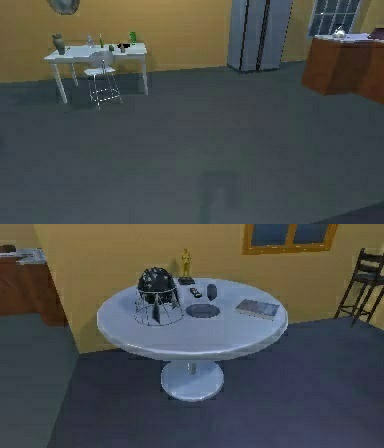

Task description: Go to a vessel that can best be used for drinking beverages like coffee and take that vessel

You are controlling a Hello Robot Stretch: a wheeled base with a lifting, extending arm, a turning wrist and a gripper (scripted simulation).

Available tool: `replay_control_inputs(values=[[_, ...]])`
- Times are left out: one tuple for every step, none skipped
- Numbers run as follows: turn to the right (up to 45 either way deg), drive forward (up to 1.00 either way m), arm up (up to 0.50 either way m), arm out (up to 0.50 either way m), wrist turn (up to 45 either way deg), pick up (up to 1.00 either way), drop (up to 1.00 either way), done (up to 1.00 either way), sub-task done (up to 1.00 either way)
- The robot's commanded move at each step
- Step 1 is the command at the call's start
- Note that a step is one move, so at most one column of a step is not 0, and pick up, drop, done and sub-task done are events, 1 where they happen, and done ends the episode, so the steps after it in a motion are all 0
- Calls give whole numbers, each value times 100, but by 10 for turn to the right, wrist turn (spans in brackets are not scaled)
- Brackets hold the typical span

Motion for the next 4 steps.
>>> replay_control_inputs(values=[[300,0,0,0,0,0,0,0,0],[0,100,0,0,0,0,0,0,0],[90,0,0,0,0,0,0,0,0],[30,0,0,0,0,0,0,0,0]])
